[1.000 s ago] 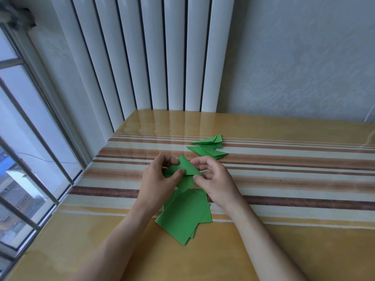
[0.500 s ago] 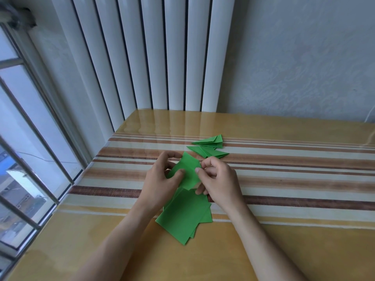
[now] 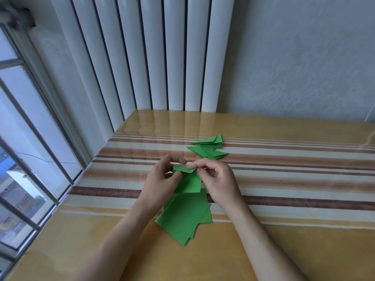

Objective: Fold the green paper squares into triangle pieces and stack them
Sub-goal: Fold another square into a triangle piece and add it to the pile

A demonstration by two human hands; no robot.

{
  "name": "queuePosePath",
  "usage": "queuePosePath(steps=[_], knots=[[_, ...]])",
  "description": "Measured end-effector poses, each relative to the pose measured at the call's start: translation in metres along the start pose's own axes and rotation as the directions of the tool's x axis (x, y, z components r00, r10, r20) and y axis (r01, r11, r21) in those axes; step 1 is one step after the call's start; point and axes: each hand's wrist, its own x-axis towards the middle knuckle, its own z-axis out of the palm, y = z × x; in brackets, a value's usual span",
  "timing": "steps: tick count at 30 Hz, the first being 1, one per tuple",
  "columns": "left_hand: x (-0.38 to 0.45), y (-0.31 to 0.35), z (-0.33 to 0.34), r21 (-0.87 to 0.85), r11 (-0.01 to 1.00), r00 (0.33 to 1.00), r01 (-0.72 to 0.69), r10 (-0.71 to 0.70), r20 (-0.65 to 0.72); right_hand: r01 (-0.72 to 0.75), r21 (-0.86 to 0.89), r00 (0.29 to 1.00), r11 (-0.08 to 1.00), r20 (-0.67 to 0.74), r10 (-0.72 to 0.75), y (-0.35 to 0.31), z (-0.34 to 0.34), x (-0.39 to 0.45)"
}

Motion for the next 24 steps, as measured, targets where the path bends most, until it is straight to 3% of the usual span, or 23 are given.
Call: queuePosePath(steps=[5,8,13,19,24], knots=[[-0.001,0.007,0.0,-0.132,0.988,0.997,0.081,-0.081,0.009,-0.025,0.024,1.0,0.999,0.005,0.025,0.005,-0.002,0.002],[0.0,0.005,-0.002,-0.121,0.985,0.993,0.12,-0.118,0.029,-0.019,-0.012,1.0,1.0,0.014,0.019,0.006,0.0,0.002],[0.004,-0.009,0.0,0.061,0.998,0.999,-0.032,0.033,-0.018,-0.017,0.019,0.999,1.0,0.046,0.016,-0.002,0.001,0.0],[0.004,-0.006,0.0,-0.005,0.999,0.998,-0.05,0.05,-0.029,-0.116,0.081,0.993,0.99,0.027,0.115,0.001,0.002,0.001],[0.003,-0.005,0.001,0.053,0.996,0.998,-0.066,0.066,0.007,-0.077,0.008,0.996,0.997,0.056,0.076,0.007,0.001,0.002]])
